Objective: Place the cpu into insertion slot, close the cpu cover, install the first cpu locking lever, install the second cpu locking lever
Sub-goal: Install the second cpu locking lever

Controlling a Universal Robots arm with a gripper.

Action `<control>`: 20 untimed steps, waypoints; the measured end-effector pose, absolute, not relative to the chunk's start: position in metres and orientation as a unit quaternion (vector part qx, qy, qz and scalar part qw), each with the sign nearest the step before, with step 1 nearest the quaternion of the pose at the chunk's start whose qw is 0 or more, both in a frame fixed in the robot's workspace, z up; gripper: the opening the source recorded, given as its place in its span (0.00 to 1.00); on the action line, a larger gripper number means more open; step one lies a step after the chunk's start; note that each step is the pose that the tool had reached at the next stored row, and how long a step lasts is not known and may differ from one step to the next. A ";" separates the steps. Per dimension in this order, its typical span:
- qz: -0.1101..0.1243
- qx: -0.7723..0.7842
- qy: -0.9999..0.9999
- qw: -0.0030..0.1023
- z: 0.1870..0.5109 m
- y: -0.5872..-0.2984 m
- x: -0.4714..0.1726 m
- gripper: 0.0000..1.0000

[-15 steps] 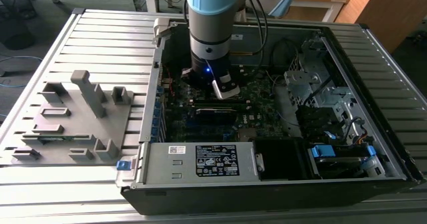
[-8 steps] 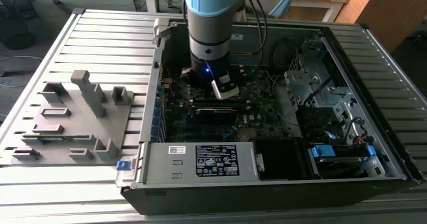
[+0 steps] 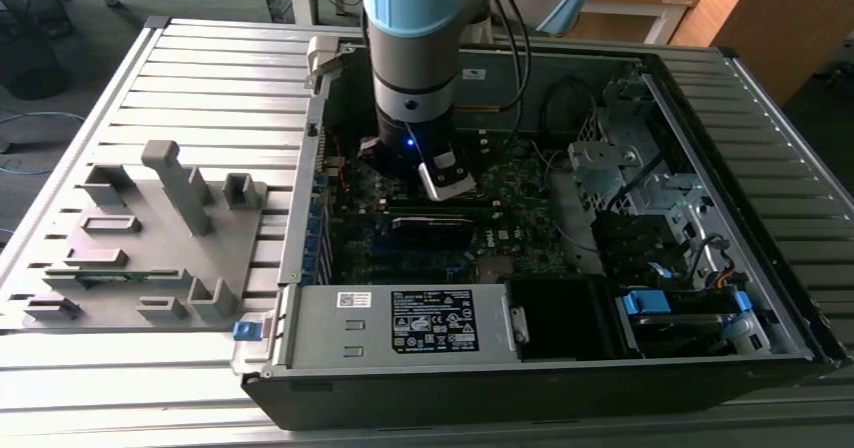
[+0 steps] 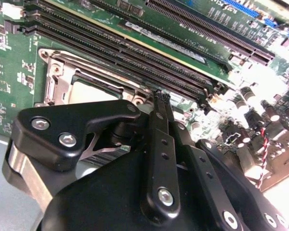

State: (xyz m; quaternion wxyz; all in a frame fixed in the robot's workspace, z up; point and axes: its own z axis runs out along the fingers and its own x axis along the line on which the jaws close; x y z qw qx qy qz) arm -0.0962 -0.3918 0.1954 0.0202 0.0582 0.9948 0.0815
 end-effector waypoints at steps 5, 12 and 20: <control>0.081 0.058 0.995 0.021 0.194 -0.392 -0.098 0.11; 0.081 0.058 0.995 0.021 0.195 -0.392 -0.098 0.11; 0.080 0.058 0.995 0.021 0.210 -0.392 -0.098 0.11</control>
